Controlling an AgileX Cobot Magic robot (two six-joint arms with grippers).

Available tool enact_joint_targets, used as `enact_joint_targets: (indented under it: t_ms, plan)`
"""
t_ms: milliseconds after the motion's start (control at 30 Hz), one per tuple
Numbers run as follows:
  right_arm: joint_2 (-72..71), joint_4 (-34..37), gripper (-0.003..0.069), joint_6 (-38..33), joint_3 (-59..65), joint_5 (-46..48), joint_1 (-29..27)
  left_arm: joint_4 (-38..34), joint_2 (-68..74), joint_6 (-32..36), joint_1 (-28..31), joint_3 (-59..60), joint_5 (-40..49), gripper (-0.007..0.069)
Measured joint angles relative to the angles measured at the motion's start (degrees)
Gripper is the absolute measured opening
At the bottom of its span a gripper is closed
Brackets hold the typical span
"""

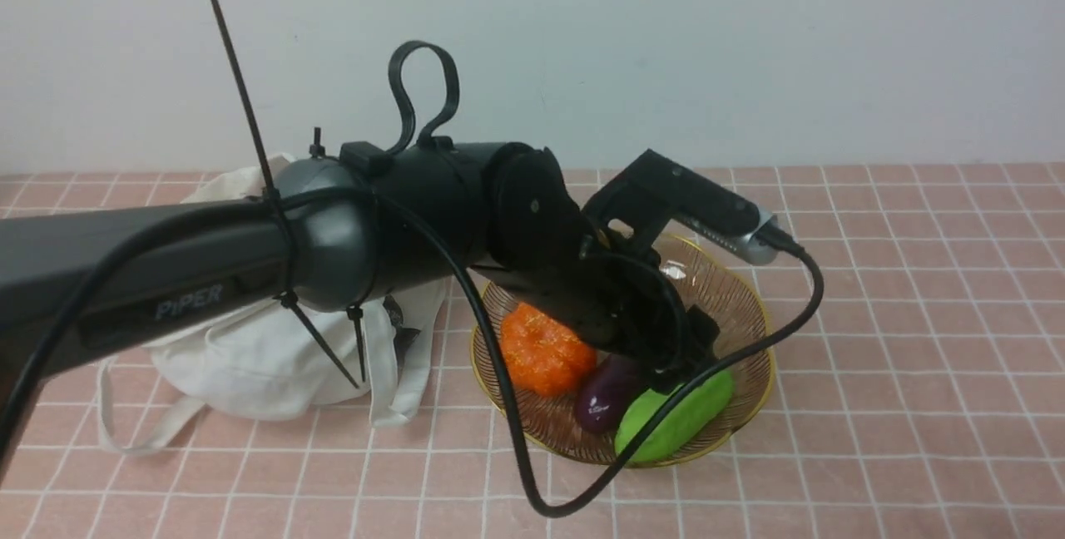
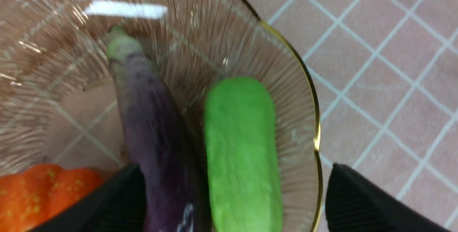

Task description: Take vegetables from bag on pink coffee tablecloth place on plate.

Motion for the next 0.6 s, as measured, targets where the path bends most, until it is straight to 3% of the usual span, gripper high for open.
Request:
enact_joint_targets:
  t_ms: [133,233,267,300,333,367,467,600]
  plan:
    - [0.0,0.0,-0.0015,0.0,0.0,0.0,0.0,6.7,-6.1,-5.2,0.0,-0.7,1.7,0.0534]
    - [0.0,0.0,-0.0015,0.0,0.0,0.0,0.0,14.6,-13.3,-12.4,0.0,-1.3,3.0,0.0354]
    - [0.0,0.0,-0.0015,0.0,0.0,0.0,0.0,15.8,-14.3,-12.9,0.0,-1.3,3.2,0.0339]
    - [0.0,0.0,-0.0015,0.0,0.0,0.0,0.0,20.9,-18.7,-17.4,0.0,-1.3,4.3,0.0208]
    - [0.0,0.0,-0.0015,0.0,0.0,0.0,0.0,21.5,-19.3,-18.5,0.0,-1.3,4.7,0.0191]
    - [0.0,-0.1,-0.0015,0.0,0.0,0.0,0.0,25.9,-23.2,-22.5,0.0,-1.3,6.1,0.0082]
    - [0.0,-0.1,-0.0015,0.0,0.0,0.0,0.0,33.8,-32.8,-30.9,0.0,-0.6,7.5,0.0008]
    - [0.0,-0.1,-0.0015,0.0,0.0,0.0,0.0,39.6,-42.5,-37.7,0.0,2.7,7.4,-0.0005]
